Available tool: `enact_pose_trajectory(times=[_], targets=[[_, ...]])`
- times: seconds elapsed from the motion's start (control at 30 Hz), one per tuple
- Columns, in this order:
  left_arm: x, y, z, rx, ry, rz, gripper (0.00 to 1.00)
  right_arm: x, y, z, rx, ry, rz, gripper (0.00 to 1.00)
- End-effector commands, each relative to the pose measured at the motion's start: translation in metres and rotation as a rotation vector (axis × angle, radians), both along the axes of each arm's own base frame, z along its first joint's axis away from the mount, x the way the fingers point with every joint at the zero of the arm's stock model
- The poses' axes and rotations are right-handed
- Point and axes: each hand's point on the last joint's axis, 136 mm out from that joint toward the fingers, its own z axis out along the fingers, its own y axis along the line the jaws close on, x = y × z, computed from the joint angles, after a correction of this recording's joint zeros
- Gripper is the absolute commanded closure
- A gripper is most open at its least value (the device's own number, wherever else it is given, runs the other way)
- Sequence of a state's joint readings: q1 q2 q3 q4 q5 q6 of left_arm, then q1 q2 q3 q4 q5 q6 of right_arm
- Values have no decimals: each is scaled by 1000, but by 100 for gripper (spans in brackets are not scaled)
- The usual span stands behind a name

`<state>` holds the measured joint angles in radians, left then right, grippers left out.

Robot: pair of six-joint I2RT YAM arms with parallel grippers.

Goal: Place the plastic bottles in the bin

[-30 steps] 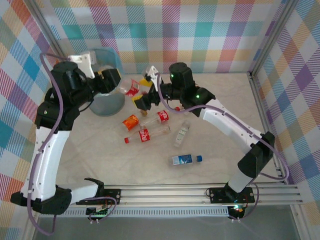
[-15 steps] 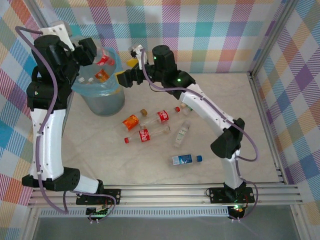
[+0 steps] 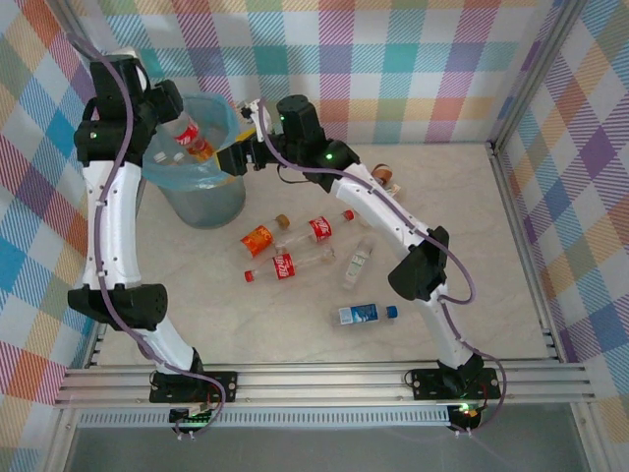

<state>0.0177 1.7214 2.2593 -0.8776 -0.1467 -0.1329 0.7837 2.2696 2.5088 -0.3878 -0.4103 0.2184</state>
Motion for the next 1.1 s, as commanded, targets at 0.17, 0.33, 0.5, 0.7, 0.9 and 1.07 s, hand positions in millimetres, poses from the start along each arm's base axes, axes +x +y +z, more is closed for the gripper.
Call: enact_pose_trajectory(times=[0.17,0.33,0.5,0.7,0.9,1.07], targets=[[17,-5,-64,-1,210,-64,95,-7,7,-21,-31,54,30,11],[26,-5,-113,21,359,-86,91,-5,8,-32,-49,67,29,11],[34,-2,-150,40,461,-90,88,-4,9,-41,-61,78,29,11],[43,-1,-179,35,523,-91,60,-3,10,-47,-72,81,29,10],[46,0,-178,22,510,-78,30,-3,9,-46,-75,73,30,10],[44,2,-164,23,475,-66,20,-3,7,-44,-75,73,32,10]])
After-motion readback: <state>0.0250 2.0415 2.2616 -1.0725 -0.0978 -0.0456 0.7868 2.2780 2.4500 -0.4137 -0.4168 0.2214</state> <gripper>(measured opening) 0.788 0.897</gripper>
